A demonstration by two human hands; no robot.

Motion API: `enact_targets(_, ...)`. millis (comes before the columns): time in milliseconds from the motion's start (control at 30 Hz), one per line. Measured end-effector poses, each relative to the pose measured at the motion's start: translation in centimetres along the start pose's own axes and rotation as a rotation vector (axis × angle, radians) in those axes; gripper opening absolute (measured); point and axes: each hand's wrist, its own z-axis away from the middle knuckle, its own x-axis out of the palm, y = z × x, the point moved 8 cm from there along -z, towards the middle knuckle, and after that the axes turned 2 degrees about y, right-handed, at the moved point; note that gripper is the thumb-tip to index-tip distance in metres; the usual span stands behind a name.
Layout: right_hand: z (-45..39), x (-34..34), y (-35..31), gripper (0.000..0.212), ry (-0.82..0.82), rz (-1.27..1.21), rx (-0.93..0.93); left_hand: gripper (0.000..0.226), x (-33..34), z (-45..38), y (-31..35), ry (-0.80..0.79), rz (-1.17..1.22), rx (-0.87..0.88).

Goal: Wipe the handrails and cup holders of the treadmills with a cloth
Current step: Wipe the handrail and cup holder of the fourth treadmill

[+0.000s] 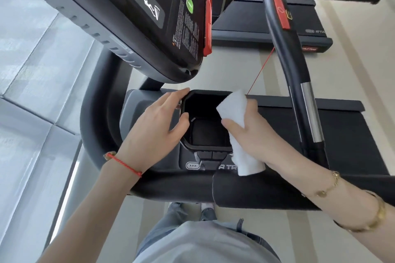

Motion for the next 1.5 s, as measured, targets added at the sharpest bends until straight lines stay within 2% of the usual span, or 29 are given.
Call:
enact_targets(167,-2.9,-1.4,-2.4,0.025,0.037,0.183,-0.052,0.052,-0.2,-0.5,-0.1,-0.047,0.024,0.059)
enact_targets(300,0.2,-0.5,-0.3,0.036,0.135,0.046,0.073,0.052,-0.1,-0.5,-0.3,-0.056,0.065,0.071)
enact_targets(367,2.2,0.5,1.0,0.035,0.150,-0.044,0.151,0.052,-0.1,-0.5,-0.5,-0.059,0.098,0.073)
enact_targets(433,2.5,0.6,1.3,0.032,0.170,-0.016,0.174,0.052,0.0,-0.6,-0.5,-0.055,0.121,0.076)
enact_targets(533,0.0,-0.6,-0.2,0.030,0.192,0.167,0.105,0.053,0.1,-0.7,-0.5,-0.057,0.123,0.087)
enact_targets(667,-2.4,-1.6,-2.5,0.023,0.150,0.249,0.009,0.054,0.1,-0.7,-0.4,-0.053,0.134,0.097)
enact_targets(800,-0.1,-0.8,-1.4,0.034,0.175,0.193,0.030,0.051,0.2,-0.7,-0.5,-0.051,0.163,0.086)
enact_targets(933,2.6,0.4,0.5,0.033,0.125,-0.013,0.114,0.047,0.3,-0.9,-0.6,-0.054,0.184,0.077)
enact_targets(1000,2.2,0.2,0.4,0.035,0.132,-0.008,0.099,0.045,0.4,-1.0,-0.7,-0.052,0.186,0.076)
enact_targets(1100,0.1,-0.9,-0.5,0.034,0.190,0.060,0.007,0.043,0.4,-1.0,-0.6,-0.042,0.185,0.074)
enact_targets(1167,-1.7,-1.6,-1.9,0.025,0.188,0.152,-0.125,0.043,0.4,-1.0,-0.5,-0.037,0.181,0.066)
enact_targets(1300,-4.1,-1.0,-5.0,0.014,-0.050,0.443,-0.412,0.042,0.3,-1.0,-0.4,-0.018,0.164,0.045)
enact_targets(1400,-5.0,0.3,-6.7,0.022,-0.132,0.678,-0.558,0.042,0.2,-0.7,-0.4,0.001,0.148,0.037)
enact_targets(1500,-4.8,0.7,-7.4,0.029,-0.087,0.740,-0.634,0.044,0.1,-0.6,-0.8,0.039,0.120,0.014)
